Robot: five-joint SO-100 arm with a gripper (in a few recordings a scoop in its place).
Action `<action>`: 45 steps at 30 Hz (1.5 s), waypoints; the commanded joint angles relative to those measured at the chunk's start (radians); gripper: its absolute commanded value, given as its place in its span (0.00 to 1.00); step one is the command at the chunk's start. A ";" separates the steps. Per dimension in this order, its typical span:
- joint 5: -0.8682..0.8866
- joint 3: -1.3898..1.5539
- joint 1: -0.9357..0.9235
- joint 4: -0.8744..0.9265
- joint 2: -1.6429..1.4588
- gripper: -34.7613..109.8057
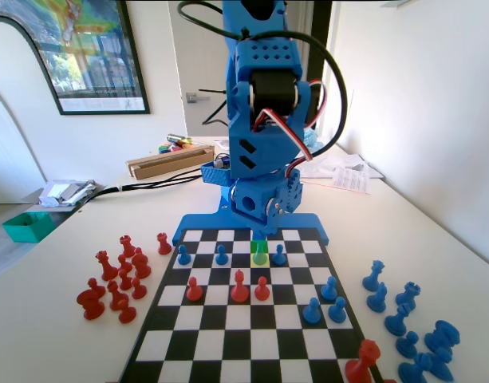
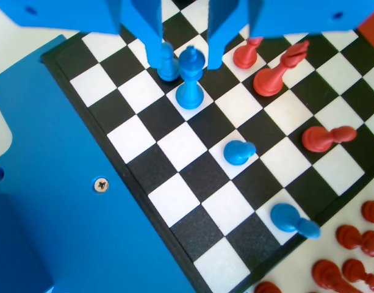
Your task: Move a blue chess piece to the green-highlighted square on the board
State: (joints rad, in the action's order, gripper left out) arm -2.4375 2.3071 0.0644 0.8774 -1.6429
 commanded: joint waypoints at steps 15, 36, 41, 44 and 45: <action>-0.037 0.046 -0.017 -0.058 -0.026 0.32; -0.011 0.037 -0.012 -0.058 -0.015 0.25; -0.005 -0.038 -0.017 0.043 -0.020 0.25; -0.006 -0.103 -0.011 0.158 -0.029 0.25; -0.003 -0.112 -0.006 0.181 -0.038 0.25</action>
State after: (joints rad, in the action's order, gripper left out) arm -2.4406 2.2780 0.0399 0.9541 -1.6429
